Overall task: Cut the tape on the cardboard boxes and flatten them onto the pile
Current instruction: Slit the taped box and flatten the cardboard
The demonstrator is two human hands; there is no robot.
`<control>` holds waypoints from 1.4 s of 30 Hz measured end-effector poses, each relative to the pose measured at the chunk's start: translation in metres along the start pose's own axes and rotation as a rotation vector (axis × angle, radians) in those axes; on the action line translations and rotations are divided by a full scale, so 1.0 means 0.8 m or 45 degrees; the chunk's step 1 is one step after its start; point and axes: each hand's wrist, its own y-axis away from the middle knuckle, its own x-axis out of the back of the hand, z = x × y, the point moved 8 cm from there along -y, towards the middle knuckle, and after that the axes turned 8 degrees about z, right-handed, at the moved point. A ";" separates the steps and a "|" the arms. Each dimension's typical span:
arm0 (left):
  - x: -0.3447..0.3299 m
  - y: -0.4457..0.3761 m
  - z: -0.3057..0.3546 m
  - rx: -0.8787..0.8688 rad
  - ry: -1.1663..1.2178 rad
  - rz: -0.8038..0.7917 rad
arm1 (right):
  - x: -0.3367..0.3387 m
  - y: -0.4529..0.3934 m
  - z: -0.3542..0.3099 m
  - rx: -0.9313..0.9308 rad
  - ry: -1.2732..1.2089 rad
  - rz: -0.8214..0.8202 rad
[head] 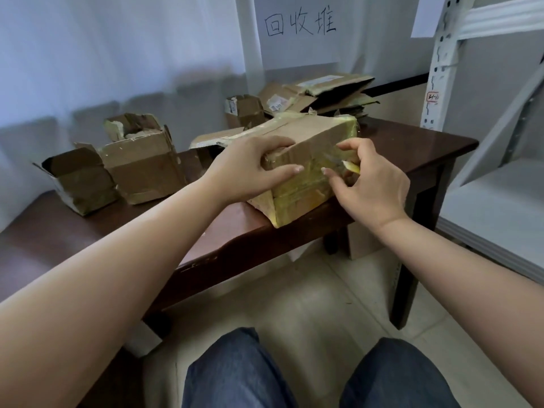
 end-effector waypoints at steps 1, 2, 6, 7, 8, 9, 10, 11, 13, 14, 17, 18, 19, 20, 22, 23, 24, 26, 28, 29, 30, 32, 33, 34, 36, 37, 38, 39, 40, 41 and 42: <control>-0.002 -0.002 -0.007 0.020 0.055 -0.028 | -0.003 -0.002 0.000 0.003 -0.018 -0.009; -0.001 -0.004 -0.015 0.042 0.109 -0.052 | -0.005 -0.003 -0.001 0.014 -0.031 -0.016; 0.010 -0.005 -0.032 0.043 0.210 -0.132 | -0.015 -0.007 -0.017 0.144 0.045 -0.038; 0.012 -0.005 -0.034 0.039 0.214 -0.139 | -0.015 -0.007 -0.024 0.201 0.075 -0.028; 0.015 -0.004 -0.036 0.040 0.208 -0.135 | -0.014 -0.007 -0.033 0.265 0.106 -0.011; 0.017 -0.004 -0.041 0.053 0.189 -0.119 | -0.014 -0.007 -0.040 0.331 0.137 0.003; 0.020 -0.003 -0.044 0.064 0.152 -0.092 | -0.015 -0.007 -0.047 0.392 0.170 0.008; 0.023 -0.002 -0.048 0.068 0.110 -0.060 | -0.016 -0.007 -0.052 0.439 0.206 0.008; 0.025 0.001 -0.049 0.037 0.061 -0.016 | -0.018 -0.008 -0.057 0.494 0.270 -0.002; 0.024 0.002 -0.048 0.023 0.055 -0.011 | -0.020 -0.010 -0.058 0.514 0.301 -0.019; 0.024 -0.001 -0.055 0.062 0.052 -0.061 | -0.025 -0.012 -0.060 0.564 0.352 -0.090; 0.024 -0.002 -0.059 0.087 0.040 -0.083 | -0.025 -0.014 -0.060 0.568 0.345 -0.106; 0.026 -0.003 -0.061 0.108 0.031 -0.099 | -0.025 -0.016 -0.060 0.576 0.334 -0.117; 0.028 -0.003 -0.062 0.120 0.023 -0.113 | -0.025 -0.017 -0.061 0.594 0.326 -0.122; 0.030 -0.003 -0.061 0.105 0.007 -0.132 | -0.025 -0.020 -0.064 0.664 0.334 -0.120; 0.030 -0.003 -0.058 0.083 -0.008 -0.144 | -0.025 -0.022 -0.065 0.705 0.358 -0.116; 0.029 -0.003 -0.052 0.045 -0.026 -0.161 | -0.025 -0.024 -0.066 0.741 0.392 -0.108; 0.025 -0.002 -0.039 -0.058 -0.169 -0.179 | -0.027 -0.029 -0.067 0.794 0.475 -0.097; 0.018 0.001 -0.031 -0.130 -0.533 -0.167 | -0.031 -0.032 -0.066 0.824 0.551 -0.110; 0.015 0.003 -0.027 -0.146 -0.712 -0.140 | -0.033 -0.033 -0.066 0.841 0.578 -0.119; 0.011 0.004 -0.025 -0.166 -0.838 -0.098 | -0.034 -0.033 -0.066 0.857 0.595 -0.133; 0.003 0.008 -0.017 -0.224 -0.952 -0.014 | -0.035 -0.034 -0.066 0.877 0.606 -0.155; 0.001 0.009 -0.016 -0.241 -0.959 0.015 | -0.035 -0.034 -0.066 0.886 0.605 -0.162; 0.001 0.010 -0.016 -0.247 -0.947 0.033 | -0.034 -0.035 -0.065 0.897 0.603 -0.165; 0.005 0.009 -0.016 -0.260 -0.883 0.051 | -0.033 -0.038 -0.065 0.922 0.607 -0.163; 0.008 0.008 -0.017 -0.258 -0.843 0.052 | -0.034 -0.039 -0.065 0.933 0.609 -0.155; 0.011 0.006 -0.018 -0.247 -0.809 0.047 | -0.035 -0.042 -0.065 0.935 0.607 -0.153; 0.014 0.004 -0.018 -0.248 -0.799 0.048 | -0.036 -0.044 -0.066 0.929 0.603 -0.152; 0.018 0.000 -0.016 -0.270 -0.818 0.063 | -0.036 -0.045 -0.069 0.915 0.601 -0.145; 0.022 -0.003 -0.014 -0.306 -0.854 0.084 | -0.036 -0.046 -0.071 0.899 0.606 -0.132; 0.024 -0.005 -0.012 -0.348 -0.894 0.099 | -0.036 -0.046 -0.072 0.881 0.608 -0.114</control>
